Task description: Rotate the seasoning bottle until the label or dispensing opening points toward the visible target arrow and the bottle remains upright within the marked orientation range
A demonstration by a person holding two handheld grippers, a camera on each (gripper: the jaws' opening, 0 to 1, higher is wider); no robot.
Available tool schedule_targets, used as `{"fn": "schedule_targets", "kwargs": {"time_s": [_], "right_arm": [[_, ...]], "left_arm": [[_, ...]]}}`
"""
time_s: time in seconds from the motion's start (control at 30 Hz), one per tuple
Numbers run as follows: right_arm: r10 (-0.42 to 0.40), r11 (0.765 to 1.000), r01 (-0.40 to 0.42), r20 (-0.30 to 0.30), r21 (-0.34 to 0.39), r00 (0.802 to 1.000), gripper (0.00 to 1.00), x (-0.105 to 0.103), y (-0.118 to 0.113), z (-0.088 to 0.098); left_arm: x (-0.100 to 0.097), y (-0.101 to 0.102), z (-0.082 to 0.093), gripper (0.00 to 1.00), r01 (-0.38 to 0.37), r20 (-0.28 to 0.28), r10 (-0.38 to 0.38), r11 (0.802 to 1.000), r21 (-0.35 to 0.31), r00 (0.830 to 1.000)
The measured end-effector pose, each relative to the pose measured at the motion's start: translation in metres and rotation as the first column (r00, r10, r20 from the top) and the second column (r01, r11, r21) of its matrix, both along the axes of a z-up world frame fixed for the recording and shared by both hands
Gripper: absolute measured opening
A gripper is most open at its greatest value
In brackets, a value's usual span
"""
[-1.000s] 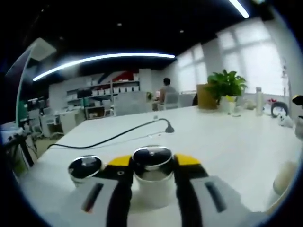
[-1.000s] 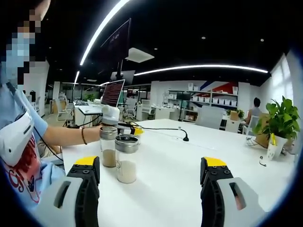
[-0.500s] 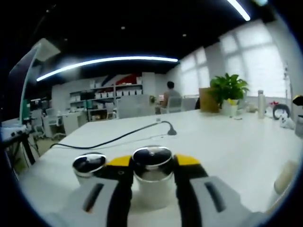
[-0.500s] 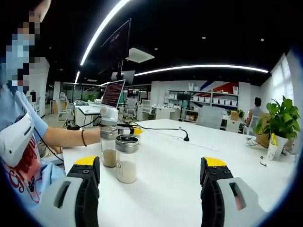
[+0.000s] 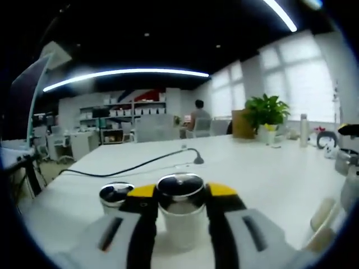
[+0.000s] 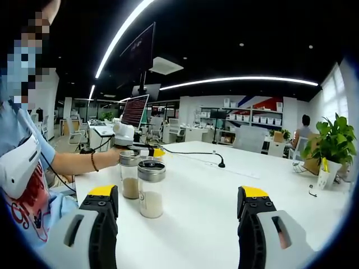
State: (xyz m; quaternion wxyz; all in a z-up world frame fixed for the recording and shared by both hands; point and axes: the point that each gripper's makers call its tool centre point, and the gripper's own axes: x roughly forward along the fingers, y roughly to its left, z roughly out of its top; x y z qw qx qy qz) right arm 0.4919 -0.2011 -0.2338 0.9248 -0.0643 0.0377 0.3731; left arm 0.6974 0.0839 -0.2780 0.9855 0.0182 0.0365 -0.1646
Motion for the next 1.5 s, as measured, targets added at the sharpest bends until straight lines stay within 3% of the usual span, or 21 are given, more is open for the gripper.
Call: {"fn": "schedule_targets", "kwargs": {"time_s": [0.23, 0.33, 0.47, 0.57, 0.83, 1.1, 1.23, 1.27, 1.4, 1.5], "right_arm": [[0.003, 1.000, -0.003, 0.001, 0.006, 1.000, 0.91, 0.000, 0.001, 0.001], [0.004, 1.000, -0.004, -0.002, -0.008, 1.000, 0.90, 0.000, 0.001, -0.002], [0.015, 1.000, -0.015, 0.024, 0.006, 1.000, 0.91, -0.002, 0.003, 0.005], [0.017, 1.000, -0.017, 0.039, 0.005, 0.999, 0.92, -0.003, 0.004, 0.007], [0.015, 1.000, -0.016, 0.028, 0.011, 0.999, 0.92, -0.001, 0.004, 0.006], [0.026, 0.998, -0.028, 0.030, 0.050, 0.999, 0.92, -0.002, 0.008, 0.011], [0.030, 0.999, -0.031, 0.016, 0.043, 0.999, 0.91, -0.002, 0.009, 0.007], [0.031, 0.998, -0.032, 0.016, 0.047, 0.999, 0.91, -0.002, 0.009, 0.007], [0.031, 0.998, -0.032, 0.017, 0.049, 0.999, 0.91, -0.002, 0.010, 0.008], [0.031, 0.998, -0.031, 0.015, 0.048, 0.999, 0.91, -0.002, 0.010, 0.007]], "left_arm": [[-0.013, 0.002, 0.008, 0.34, 0.010, 0.028, -0.011, 0.999, 0.048, 1.000], [-0.019, 0.004, 0.011, 0.34, 0.026, 0.010, -0.026, 1.000, 0.000, 1.000], [-0.030, 0.005, 0.016, 0.34, 0.037, 0.023, -0.038, 0.999, 0.022, 0.999], [-0.036, 0.011, 0.021, 0.34, 0.041, 0.014, -0.041, 0.999, -0.005, 0.999], [-0.056, 0.018, 0.033, 0.34, 0.057, 0.029, -0.057, 0.998, -0.002, 0.998], [-0.088, 0.019, 0.032, 0.34, 0.098, 0.024, -0.098, 0.995, -0.023, 0.995], [-0.098, 0.020, 0.030, 0.34, 0.105, 0.027, -0.105, 0.994, -0.003, 0.994], [-0.102, 0.016, 0.029, 0.34, 0.141, 0.032, -0.142, 0.990, 0.026, 0.989], [-0.114, 0.011, 0.022, 0.34, 0.176, 0.013, -0.176, 0.983, -0.049, 0.984], [-0.121, 0.006, 0.015, 0.34, 0.177, 0.007, -0.177, 0.984, -0.016, 0.984]]}}
